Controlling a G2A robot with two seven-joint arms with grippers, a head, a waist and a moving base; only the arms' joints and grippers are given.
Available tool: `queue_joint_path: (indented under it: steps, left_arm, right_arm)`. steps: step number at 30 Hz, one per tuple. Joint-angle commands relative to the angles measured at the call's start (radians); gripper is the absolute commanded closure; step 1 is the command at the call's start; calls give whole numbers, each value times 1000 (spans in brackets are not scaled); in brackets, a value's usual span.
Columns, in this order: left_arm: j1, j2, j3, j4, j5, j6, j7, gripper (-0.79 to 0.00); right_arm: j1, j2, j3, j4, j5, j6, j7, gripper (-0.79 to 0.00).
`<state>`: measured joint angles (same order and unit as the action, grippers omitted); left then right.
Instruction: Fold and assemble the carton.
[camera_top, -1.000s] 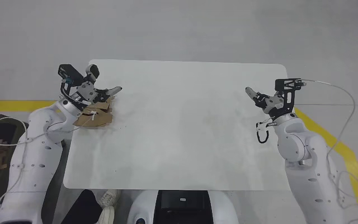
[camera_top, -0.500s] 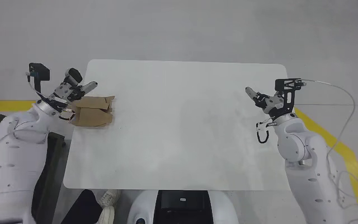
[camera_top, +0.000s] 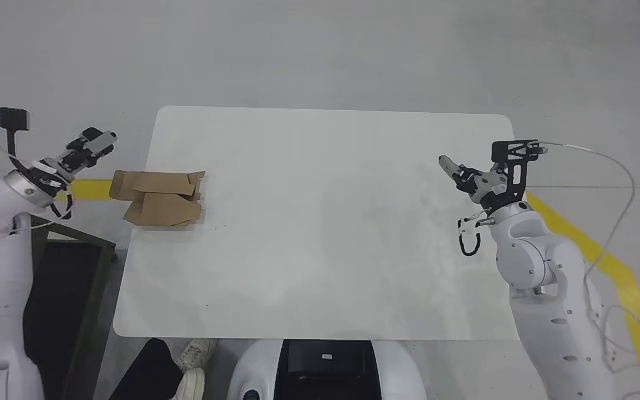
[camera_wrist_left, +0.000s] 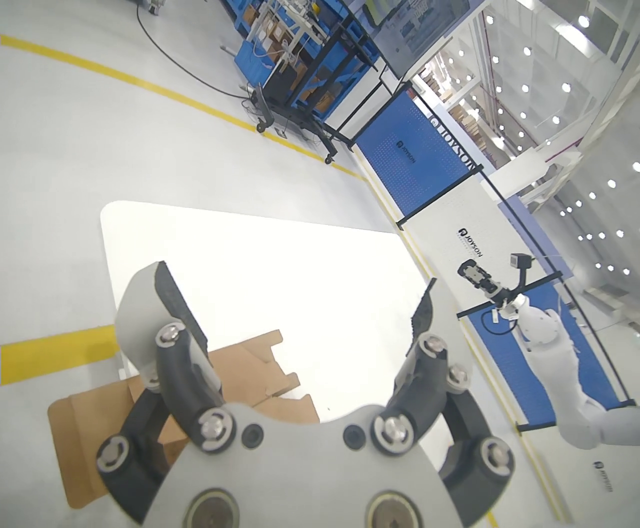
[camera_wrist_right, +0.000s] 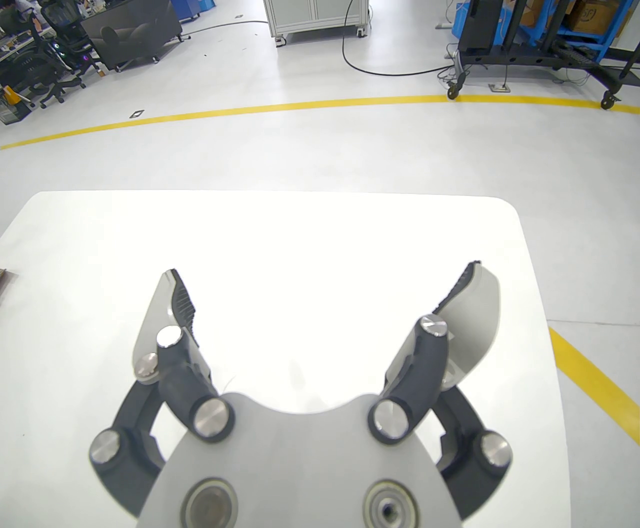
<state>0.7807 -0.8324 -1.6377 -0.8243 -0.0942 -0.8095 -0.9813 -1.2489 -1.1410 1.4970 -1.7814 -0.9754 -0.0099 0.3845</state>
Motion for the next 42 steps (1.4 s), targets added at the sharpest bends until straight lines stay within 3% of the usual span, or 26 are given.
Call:
queue_joint_path:
  steps: [1, 23, 28, 35, 42]
  left_arm:
    - [-5, 1, 2, 7, -15, 8, -22, -785]
    - [-5, 1, 2, 7, -15, 8, -22, -785]
    - [9, 3, 1, 18, -38, 137, 7, -785]
    - [-45, 25, -29, 126, -89, 247, -101, -785]
    - [-119, 39, -27, 266, -73, 291, -105, -785]
  right_arm:
    - [0, 0, 0, 0, 0, 0, 0, -785]
    - [0, 0, 0, 0, 0, 0, 0, -785]
    - [0, 0, 0, 0, 0, 0, 0, -785]
    - [0, 0, 0, 0, 0, 0, 0, -785]
    - [0, 0, 0, 0, 0, 0, 0, -785]
